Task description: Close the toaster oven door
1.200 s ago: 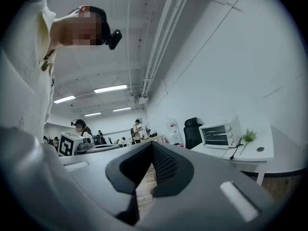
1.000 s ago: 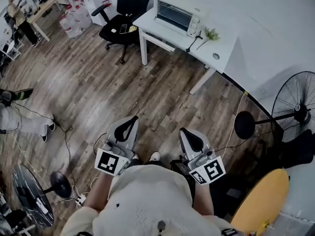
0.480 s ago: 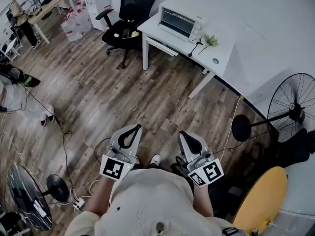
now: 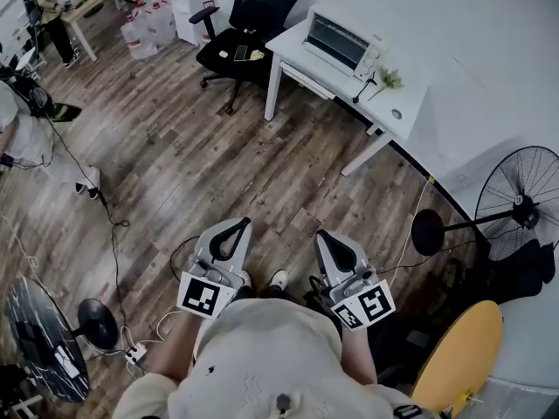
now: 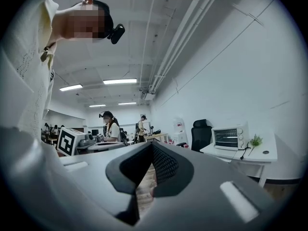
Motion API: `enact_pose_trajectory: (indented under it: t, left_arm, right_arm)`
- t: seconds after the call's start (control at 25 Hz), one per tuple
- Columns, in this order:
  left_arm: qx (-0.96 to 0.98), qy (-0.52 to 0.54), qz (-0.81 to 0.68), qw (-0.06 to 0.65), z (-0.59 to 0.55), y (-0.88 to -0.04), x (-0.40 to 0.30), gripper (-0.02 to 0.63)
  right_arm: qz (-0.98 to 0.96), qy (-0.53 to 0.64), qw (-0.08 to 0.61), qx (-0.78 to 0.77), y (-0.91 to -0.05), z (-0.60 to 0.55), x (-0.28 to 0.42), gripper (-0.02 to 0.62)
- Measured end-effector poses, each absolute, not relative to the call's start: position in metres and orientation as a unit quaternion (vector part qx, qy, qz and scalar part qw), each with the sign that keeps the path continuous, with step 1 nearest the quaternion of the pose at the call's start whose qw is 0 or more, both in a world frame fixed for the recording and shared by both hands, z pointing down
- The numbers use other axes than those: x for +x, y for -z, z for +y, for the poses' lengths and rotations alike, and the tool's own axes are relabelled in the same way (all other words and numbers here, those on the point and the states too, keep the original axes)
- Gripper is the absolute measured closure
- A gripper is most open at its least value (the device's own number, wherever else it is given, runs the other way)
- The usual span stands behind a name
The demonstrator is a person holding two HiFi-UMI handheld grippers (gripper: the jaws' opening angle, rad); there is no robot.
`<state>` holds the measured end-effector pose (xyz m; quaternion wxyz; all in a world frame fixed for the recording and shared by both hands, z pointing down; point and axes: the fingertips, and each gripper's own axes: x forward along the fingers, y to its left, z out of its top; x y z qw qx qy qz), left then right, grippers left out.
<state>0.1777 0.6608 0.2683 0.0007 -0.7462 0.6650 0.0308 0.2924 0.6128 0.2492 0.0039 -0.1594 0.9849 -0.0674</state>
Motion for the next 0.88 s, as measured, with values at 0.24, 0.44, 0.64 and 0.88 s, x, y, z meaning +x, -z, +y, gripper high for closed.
enact_pose_trajectory:
  t: [0.24, 0.44, 0.64, 0.88]
  left_arm:
    - [-0.756, -0.026, 0.653, 0.015, 0.677, -0.269, 0.165, 0.603]
    - [-0.758, -0.031, 0.651, 0.019, 0.691, -0.271, 0.153, 0.603]
    - [-0.757, -0.031, 0.653, 0.009, 0.681, -0.277, 0.141, 0.603]
    - [-0.759, -0.013, 0.651, 0.017, 0.645, -0.285, 0.133, 0.603]
  right_arm:
    - [0.98, 0.049, 0.009, -0.192, -0.251, 0.624, 0.286, 0.586]
    - [0.975, 0.044, 0.01, -0.217, -0.253, 0.631, 0.286, 0.586]
    - [0.972, 0.038, 0.007, -0.232, -0.255, 0.616, 0.288, 0.586]
    - [0.967, 0.048, 0.007, -0.249, -0.265, 0.574, 0.281, 0.586]
